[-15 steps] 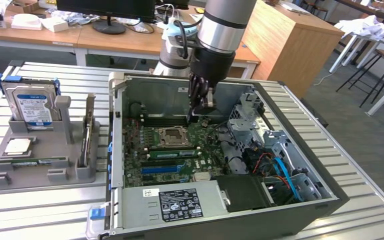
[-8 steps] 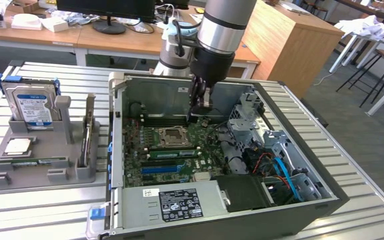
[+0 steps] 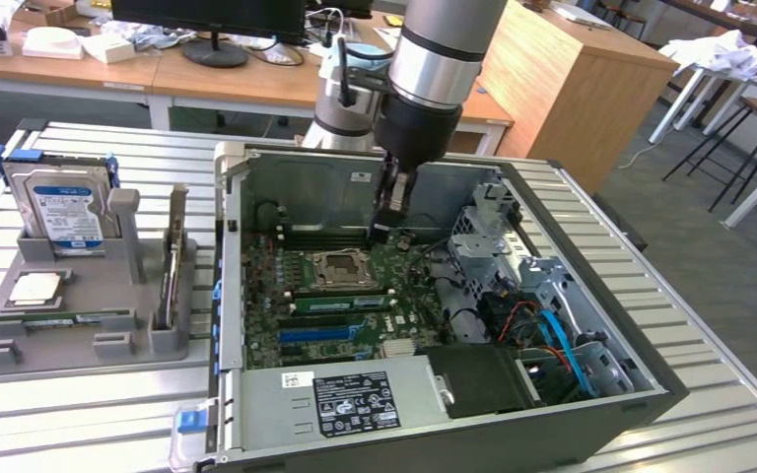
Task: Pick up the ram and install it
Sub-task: 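Press down the ram until it locks into place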
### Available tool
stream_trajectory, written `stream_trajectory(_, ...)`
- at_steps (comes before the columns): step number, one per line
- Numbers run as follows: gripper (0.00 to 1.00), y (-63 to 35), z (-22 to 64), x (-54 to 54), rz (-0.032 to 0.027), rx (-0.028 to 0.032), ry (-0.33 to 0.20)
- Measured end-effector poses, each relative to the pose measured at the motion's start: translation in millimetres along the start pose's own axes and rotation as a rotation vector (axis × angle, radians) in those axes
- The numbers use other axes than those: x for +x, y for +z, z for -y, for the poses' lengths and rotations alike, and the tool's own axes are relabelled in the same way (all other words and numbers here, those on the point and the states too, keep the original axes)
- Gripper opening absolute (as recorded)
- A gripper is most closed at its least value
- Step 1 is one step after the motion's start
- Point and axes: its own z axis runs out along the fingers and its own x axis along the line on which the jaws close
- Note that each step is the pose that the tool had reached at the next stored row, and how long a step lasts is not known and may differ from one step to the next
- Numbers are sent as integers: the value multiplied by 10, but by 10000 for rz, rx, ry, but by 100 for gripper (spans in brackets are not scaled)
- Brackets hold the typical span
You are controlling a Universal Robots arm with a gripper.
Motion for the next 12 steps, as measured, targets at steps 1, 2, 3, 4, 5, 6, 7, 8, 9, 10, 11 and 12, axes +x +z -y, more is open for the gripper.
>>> stream_trajectory(1, 10, 2, 0, 0, 6, -5, 179)
stream_trajectory(2, 10, 5, 0, 0, 13, -10, 359)
stream_trajectory(3, 10, 7, 0, 0, 21, -15, 549)
stream_trajectory(4, 10, 9, 0, 0, 26, -19, 729)
stream_trajectory(5, 10, 12, 1, 0, 33, -24, 914)
stream_trajectory(6, 10, 14, 1, -1, 40, -29, 1088)
stream_trajectory(7, 10, 17, 1, -1, 46, -34, 1273)
stream_trajectory(8, 10, 19, 1, -1, 53, -39, 1453)
stream_trajectory(9, 10, 21, 1, -1, 59, -43, 1632)
stream_trajectory(10, 10, 24, 1, -1, 66, -48, 1824)
stream_trajectory(11, 10, 27, 1, -1, 72, -53, 2003)
stream_trajectory(12, 10, 29, 1, -1, 79, -58, 2183)
